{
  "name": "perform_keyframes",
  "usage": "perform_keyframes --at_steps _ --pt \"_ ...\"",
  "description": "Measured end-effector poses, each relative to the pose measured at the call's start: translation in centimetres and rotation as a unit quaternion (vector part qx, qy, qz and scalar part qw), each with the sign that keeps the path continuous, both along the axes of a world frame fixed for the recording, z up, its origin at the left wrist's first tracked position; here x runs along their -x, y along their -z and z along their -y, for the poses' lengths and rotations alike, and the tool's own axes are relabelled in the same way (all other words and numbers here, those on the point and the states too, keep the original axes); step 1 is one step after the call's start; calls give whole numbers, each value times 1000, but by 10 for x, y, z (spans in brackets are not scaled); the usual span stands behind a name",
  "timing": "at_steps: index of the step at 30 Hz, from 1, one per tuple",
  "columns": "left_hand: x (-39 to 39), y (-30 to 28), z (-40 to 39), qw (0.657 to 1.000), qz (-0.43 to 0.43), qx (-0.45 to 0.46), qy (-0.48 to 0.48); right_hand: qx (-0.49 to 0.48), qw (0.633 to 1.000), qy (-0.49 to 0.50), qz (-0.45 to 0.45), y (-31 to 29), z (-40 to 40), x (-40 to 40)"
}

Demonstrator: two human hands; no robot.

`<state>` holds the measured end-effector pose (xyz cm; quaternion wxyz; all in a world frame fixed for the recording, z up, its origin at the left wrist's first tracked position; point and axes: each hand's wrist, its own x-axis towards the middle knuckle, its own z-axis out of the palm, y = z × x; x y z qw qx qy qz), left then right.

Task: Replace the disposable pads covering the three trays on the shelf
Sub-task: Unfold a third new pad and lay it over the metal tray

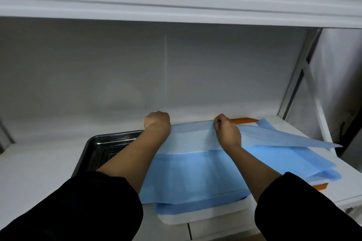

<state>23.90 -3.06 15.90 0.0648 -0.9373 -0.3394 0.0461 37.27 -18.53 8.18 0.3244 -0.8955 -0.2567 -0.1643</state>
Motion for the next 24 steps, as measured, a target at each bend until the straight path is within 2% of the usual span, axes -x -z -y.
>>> perform_keyframes --at_steps 4,7,10,14,17,24 --pt "-9 5 -14 998 6 -60 28 27 999 3 28 0 -18 -15" --pt "-14 19 -24 997 21 -71 38 56 997 5 49 6 -30 -26" --pt "-17 37 -34 994 70 -78 25 58 998 -21 30 13 -40 -36" --pt "-20 64 -49 992 83 -93 24 102 988 -111 -30 26 -49 -41" --pt "-22 83 -59 993 85 -79 21 138 980 -139 -44 38 -47 -41" --pt "-27 113 -65 999 42 -17 13 212 971 -106 -21 70 -30 -37"
